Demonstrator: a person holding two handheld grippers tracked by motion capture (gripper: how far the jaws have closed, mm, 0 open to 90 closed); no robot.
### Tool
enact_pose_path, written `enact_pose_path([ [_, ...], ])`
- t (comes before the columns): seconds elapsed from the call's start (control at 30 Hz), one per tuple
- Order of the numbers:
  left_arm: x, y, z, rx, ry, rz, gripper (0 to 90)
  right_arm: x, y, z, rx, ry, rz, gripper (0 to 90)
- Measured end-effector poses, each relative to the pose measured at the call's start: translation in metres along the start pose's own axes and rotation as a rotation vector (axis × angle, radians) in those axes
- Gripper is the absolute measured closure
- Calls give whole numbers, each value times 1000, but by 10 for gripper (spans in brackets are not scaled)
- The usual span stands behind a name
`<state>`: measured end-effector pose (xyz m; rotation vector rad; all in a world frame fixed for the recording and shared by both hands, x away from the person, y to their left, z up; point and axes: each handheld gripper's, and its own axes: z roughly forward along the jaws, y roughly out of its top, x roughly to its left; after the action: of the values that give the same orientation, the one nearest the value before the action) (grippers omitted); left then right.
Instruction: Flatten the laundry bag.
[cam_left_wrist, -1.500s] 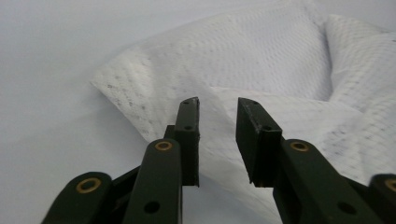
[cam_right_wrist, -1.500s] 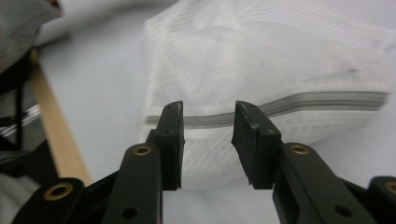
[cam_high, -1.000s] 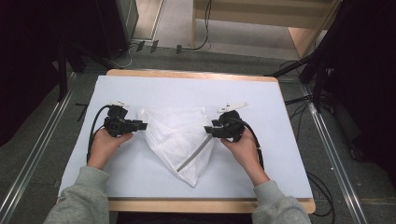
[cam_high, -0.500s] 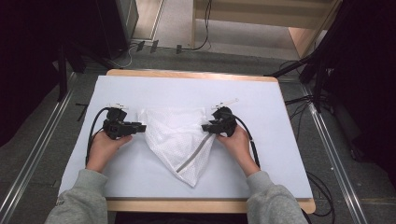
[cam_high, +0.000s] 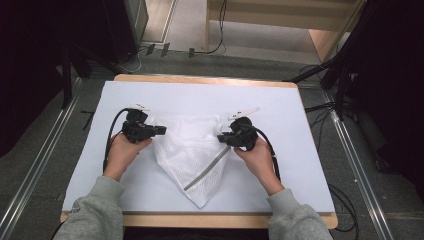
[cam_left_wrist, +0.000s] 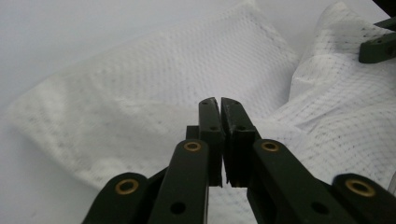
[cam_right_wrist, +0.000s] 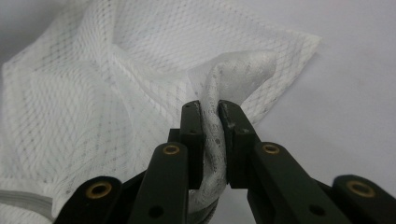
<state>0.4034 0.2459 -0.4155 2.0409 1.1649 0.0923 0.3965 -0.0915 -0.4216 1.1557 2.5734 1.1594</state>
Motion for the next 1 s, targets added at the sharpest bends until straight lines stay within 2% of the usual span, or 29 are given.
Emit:
enact_pose_path([
  [0.17, -8, 9, 22, 46, -10, 20, 900, 12, -6, -12, -21, 14, -8, 825],
  [0.3, -14, 13, 33, 56, -10, 44, 900, 19, -9, -18, -28, 22, -7, 828],
  [0.4, -15, 15, 48, 101, -1, 68, 900, 22, -11, -21, -29, 24, -9, 828],
  [0.57, -11, 14, 66, 153, 12, 60, 900, 28, -20, -30, -26, 21, -4, 830],
  [0.6, -10, 13, 68, 163, 10, 62, 900, 29, -23, -32, -23, 21, -4, 830],
  [0.67, -8, 13, 70, 155, 0, 47, 900, 31, -27, -36, -19, 22, 3, 830],
  [0.83, -6, 14, 71, 155, -5, 44, 900, 35, -43, -45, -13, 19, 13, 850],
  [1.0, -7, 13, 71, 149, 2, 55, 900, 39, -64, -54, 2, 29, 37, 887],
])
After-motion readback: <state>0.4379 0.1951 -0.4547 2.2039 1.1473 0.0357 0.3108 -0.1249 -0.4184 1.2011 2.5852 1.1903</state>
